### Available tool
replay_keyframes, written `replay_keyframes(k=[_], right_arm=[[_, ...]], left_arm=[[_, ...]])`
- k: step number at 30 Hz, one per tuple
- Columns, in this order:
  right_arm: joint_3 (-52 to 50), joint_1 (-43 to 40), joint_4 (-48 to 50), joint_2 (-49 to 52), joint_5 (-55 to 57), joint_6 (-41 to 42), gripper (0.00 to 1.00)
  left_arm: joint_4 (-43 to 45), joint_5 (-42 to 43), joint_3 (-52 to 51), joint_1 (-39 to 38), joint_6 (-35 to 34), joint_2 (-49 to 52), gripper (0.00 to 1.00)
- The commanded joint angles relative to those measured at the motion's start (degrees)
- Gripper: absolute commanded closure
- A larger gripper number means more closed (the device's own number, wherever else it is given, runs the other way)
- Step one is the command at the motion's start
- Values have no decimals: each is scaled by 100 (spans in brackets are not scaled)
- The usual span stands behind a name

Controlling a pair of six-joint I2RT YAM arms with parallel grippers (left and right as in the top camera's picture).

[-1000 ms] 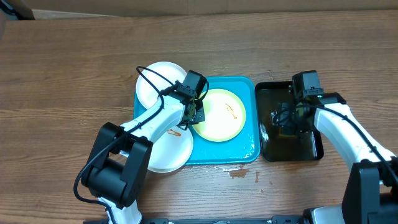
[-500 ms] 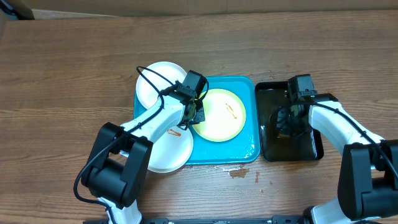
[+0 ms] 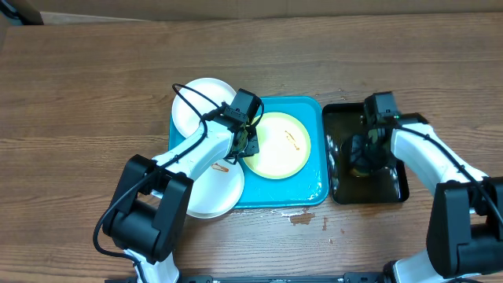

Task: Clean dirty plates on tray and stack at the side
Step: 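Rub the sponge in the water with the right gripper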

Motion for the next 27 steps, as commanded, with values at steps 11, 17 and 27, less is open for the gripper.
replay_keyframes(k=[11,17,27], right_arm=[[1093,393,-723,-428,750,332,96],[822,787,-549,-417,2063,761,96],[824,763,-402,-417,1300,413,96]], left_arm=[[22,-72,-15,22,9,63,96],[72,-55,-15,20,11,63,96],[76,-55,-15,20,9,63,96]])
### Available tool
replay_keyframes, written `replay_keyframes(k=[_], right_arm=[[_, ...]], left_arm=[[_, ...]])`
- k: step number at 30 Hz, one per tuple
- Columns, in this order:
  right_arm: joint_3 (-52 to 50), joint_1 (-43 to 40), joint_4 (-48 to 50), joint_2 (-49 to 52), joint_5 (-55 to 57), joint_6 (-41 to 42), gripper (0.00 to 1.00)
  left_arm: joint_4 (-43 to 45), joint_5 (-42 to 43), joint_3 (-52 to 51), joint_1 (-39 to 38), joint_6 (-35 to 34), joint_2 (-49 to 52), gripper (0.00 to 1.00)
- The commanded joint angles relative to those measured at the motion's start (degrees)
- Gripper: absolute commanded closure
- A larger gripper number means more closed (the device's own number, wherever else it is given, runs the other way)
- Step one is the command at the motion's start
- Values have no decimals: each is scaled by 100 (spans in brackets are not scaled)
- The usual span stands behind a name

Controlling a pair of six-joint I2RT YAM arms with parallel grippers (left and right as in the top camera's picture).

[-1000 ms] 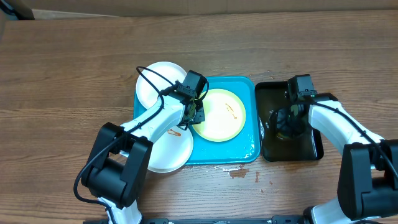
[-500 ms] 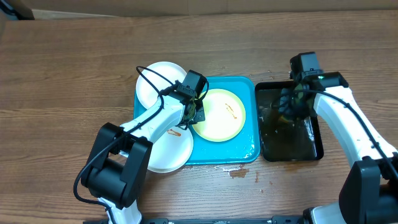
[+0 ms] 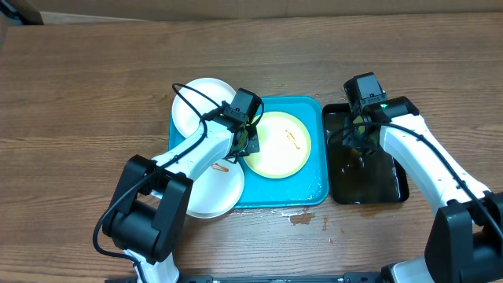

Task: Clean dirty plates on tray and stack at the side
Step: 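Rub the sponge in the water with the right gripper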

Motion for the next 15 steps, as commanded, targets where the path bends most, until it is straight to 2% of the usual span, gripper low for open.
replay_keyframes(k=[1,5,7,9,12,13,14,15], right_arm=[[-7,-37,68,-120,-68,-105,96],[-7,-24,55,-122,-116,114,96],[-7,-17,-39,-122,402,-35,96],[-7,-46,-74,-122,782,544,96],[-7,-55,-46,-122,341,111,96],[-7,-55,-52,-122,282,210,96],[-7,-61,17,-122,50,306,96],[-7,-61,125,-122,-442,-11,96]], left_arm=[[0,-72,-15,20,-15,66,96],[7,-66,-15,20,-15,66,96],[2,-68,-15,20,-13,66,96],[-9,-70,-15,20,-13,66,96],[-11,-68,-15,20,-15,66,96],[-11,-66,-15,20,-13,66,96],[-9,-66,-15,20,-13,66,96],[-7,-68,-15,20,-13,66,96]])
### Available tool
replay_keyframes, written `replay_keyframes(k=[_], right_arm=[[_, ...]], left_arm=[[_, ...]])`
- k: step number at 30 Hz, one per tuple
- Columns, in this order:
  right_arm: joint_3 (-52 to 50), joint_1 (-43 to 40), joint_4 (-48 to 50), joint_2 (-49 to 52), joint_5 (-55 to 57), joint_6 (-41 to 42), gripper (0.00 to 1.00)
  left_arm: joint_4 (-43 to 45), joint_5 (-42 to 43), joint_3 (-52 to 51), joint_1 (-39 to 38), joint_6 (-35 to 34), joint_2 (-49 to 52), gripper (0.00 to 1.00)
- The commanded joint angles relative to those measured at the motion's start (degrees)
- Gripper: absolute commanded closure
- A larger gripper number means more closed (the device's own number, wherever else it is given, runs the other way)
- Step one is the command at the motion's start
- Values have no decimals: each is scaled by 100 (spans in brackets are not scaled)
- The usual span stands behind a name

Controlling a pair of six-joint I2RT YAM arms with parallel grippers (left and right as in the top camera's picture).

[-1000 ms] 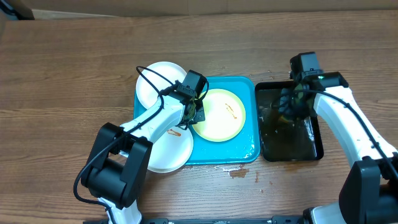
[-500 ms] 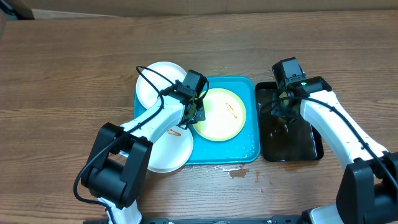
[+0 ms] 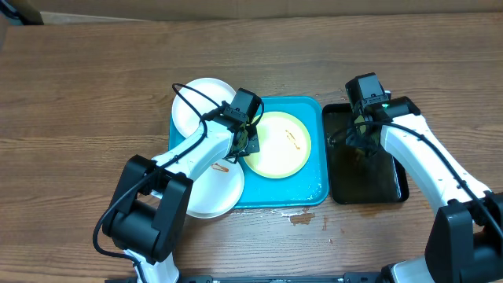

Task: Clean dirty plates on tray and stack at the side
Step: 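Rub the sponge in the water with the right gripper, then move the sponge to the yellow plate and scrub it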

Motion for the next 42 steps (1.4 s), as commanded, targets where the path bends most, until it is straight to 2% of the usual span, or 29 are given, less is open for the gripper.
replay_keyframes(k=[1,2,5,7,10,12,14,17,26,42], right_arm=[[4,-13,173,-120,-866,-577,96],[4,4,125,-122,-791,-656,96],[4,-22,131,-122,-632,-109,96],[7,-20,188,-122,-879,-557,96],[26,-7,216,-122,-970,-553,96],[201,22,286,-122,-1458,-866,96],[629,234,214,-122,-1864,-1058,96],[879,518,245,-122,-1862,-1084,96],[863,1445,643,332,-981,-1213,96],[863,1613,1287,1917,-597,-1469,96]], left_arm=[[-9,-68,-15,20,-15,66,96],[-9,-68,-15,20,-15,66,96],[-13,-68,-15,20,-13,66,96],[-11,-63,-15,20,-13,66,96],[13,-4,-15,15,-13,66,96],[46,81,-15,15,-11,66,96],[79,79,-15,9,-13,66,96],[79,76,-15,9,-13,66,96],[74,76,-15,9,-9,66,96],[55,76,-15,9,9,66,96]])
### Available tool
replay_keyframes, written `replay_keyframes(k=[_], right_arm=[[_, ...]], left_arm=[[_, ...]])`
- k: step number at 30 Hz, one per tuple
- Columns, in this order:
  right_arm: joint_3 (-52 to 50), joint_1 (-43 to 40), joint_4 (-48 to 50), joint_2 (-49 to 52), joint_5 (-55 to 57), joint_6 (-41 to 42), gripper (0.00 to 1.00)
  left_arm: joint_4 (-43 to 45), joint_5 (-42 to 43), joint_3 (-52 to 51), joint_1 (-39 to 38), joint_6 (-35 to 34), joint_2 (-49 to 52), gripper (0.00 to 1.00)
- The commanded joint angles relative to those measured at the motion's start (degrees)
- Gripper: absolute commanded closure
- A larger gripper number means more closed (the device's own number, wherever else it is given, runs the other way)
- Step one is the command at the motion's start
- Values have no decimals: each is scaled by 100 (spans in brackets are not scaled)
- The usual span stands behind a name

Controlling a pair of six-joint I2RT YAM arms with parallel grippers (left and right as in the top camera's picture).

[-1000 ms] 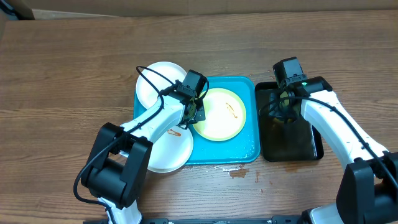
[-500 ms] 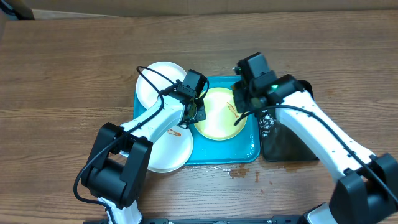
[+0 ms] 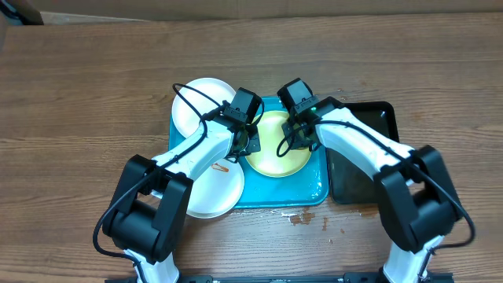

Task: Clean dirty plates on tray and stack at the side
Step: 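Move the sponge to the yellow plate and scrub it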

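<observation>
A pale yellow plate (image 3: 277, 153) with a brown smear lies on the blue tray (image 3: 314, 189). My left gripper (image 3: 250, 144) sits at the plate's left rim and looks shut on it. My right gripper (image 3: 292, 140) hangs over the plate's upper middle, shut on a dark sponge that its fingers mostly hide. One white plate (image 3: 198, 106) lies at the tray's upper left corner. Another white plate (image 3: 211, 192) with a brown stain lies at the lower left corner.
A black tray (image 3: 369, 169) holding dark liquid stands right of the blue tray. A brown spill (image 3: 301, 218) marks the table in front of the blue tray. Cables run along both arms.
My right gripper has moved left, from above the black tray's upper left part to over the yellow plate. The left arm and all the plates have stayed where they were.
My right gripper was down in the black tray on a dark sponge. Then it stood higher over the tray's upper left and the sponge was gone from the tray floor. Now it is over the yellow plate. My left gripper stayed at the plate's rim throughout.
</observation>
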Motion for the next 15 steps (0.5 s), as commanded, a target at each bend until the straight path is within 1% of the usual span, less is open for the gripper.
replay_keyframes(k=[1,8,12,15], right_arm=[[72,22,35,319,72,-50,96],[72,22,35,767,-358,-72,96],[92,22,-35,772,-1040,-452,96],[101,22,-146,772,-1346,-540,96]], left_arm=[[-24,-17,-15,9,11,66,96],[-24,0,-15,9,11,66,96],[-22,68,-15,11,35,66,96],[-22,68,-15,11,33,66,96]])
